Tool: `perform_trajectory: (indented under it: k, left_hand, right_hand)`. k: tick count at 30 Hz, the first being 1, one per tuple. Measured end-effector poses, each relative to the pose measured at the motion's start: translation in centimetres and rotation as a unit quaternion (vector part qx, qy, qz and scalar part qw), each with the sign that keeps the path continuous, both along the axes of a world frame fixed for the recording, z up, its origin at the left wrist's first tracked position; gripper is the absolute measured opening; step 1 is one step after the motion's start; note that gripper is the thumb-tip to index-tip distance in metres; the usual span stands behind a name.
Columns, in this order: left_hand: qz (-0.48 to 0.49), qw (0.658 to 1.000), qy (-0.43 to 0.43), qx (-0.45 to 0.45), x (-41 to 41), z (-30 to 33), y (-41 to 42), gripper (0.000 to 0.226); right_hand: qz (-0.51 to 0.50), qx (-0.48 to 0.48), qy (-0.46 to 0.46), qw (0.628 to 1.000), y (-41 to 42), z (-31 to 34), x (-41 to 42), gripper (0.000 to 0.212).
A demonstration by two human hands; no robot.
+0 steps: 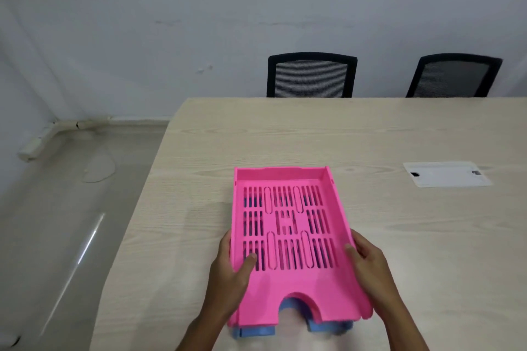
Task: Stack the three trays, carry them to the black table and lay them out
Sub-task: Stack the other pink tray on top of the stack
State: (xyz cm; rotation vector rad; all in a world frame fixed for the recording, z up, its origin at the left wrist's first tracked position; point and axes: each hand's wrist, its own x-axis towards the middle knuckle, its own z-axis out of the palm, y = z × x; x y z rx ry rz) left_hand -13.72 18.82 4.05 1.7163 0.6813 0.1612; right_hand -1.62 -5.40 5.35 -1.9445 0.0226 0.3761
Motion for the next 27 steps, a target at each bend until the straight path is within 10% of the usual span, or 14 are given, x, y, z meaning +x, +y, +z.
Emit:
perform_trajectory:
  k: [23, 27]
  left_hand:
    - [0.006, 1.000, 0.030, 0.007, 0.9, -0.2, 0.2, 0.056]
    - [0.053, 0.994, 0.020, -0.089, 1.7, -0.9, 1.8, 0.086]
  right_hand:
    - [-0.015, 0.013, 0.020, 1.000, -0.4, -1.0, 1.5, 0.031]
    - [-0.037, 0.047, 0.026, 0.998, -0.6, -1.3, 2.4, 0.017]
